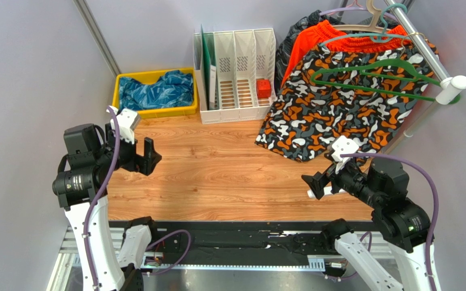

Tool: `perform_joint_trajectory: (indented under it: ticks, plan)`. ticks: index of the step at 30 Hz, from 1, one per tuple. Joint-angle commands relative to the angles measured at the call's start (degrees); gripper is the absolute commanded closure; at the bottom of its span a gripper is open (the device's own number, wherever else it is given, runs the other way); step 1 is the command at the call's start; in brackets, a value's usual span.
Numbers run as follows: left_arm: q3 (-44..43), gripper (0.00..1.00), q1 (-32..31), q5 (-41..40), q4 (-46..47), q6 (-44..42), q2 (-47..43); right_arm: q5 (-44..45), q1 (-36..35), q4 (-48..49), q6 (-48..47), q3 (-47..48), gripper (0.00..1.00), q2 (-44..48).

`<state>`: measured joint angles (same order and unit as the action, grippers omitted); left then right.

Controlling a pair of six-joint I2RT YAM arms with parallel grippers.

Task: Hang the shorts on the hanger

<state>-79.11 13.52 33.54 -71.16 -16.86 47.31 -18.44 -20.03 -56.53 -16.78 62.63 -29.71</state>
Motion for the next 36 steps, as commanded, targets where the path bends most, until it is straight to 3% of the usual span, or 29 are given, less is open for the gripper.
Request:
perform_joint_trajectory:
  ticks: [1, 12, 21, 28, 34, 36]
  plan:
    - [1.1, 0.01, 0.1, -2.2, 2.3, 0.7, -0.1, -0.7, 0.3, 1.3, -0.1, 0.3, 0.02, 0.3]
    - [1.6, 0.01, 0.2, -9.4, 5.1, 7.7, 1.5, -0.5, 0.3, 0.7, -1.5, -0.6, 0.01, 0.4]
    - [-1.6, 0.01, 0.1, -14.1, 11.5, 9.6, 10.4, 0.0, 0.3, -1.6, -4.0, -0.5, 0.00, -3.8]
    - [-14.6, 0.01, -0.1, -17.9, 17.0, 9.2, 30.8, -2.0, 0.3, -5.4, -9.2, 2.2, 0.00, -13.4]
    - [-35.8, 0.01, -2.1, -18.2, 14.9, 4.9, 55.9, -3.5, 0.3, -2.4, -12.2, 2.0, 0.00, -17.6]
    - [-44.3, 0.01, -4.2, -21.8, 14.3, 2.8, 64.9, -3.4, 0.3, -1.6, -12.2, 2.0, 0.00, -19.7]
